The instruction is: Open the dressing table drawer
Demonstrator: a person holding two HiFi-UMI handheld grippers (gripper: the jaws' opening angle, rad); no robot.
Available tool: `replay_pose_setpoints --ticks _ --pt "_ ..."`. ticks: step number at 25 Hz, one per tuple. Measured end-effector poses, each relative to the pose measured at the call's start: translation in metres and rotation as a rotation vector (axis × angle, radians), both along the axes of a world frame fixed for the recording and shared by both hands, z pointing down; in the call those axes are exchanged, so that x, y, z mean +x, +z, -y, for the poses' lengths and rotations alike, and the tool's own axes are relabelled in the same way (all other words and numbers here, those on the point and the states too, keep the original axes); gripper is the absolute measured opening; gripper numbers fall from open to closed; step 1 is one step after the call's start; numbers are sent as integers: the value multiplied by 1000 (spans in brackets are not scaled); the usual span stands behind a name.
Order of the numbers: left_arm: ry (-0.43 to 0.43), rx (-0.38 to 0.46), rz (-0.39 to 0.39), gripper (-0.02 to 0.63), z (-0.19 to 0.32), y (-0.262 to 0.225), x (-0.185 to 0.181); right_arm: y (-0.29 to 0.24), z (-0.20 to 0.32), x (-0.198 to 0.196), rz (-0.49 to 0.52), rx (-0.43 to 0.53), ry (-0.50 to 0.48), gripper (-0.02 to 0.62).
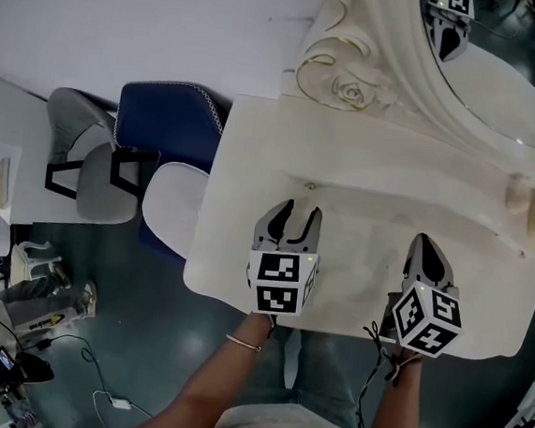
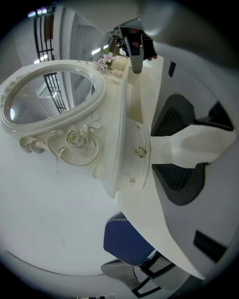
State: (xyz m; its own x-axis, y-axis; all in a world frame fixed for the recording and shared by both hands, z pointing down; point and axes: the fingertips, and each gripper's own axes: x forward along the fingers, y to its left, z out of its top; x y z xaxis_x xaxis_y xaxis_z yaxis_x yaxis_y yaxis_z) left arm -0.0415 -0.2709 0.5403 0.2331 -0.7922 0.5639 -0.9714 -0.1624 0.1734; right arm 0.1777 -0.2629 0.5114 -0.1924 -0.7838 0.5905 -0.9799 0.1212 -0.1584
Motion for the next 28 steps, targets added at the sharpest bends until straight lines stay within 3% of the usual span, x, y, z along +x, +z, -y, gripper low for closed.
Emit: replay_pose_setpoints --ticks 28 --pt "-12 -1 59 189 40 5 4 14 14 26 1 -38 47 8"
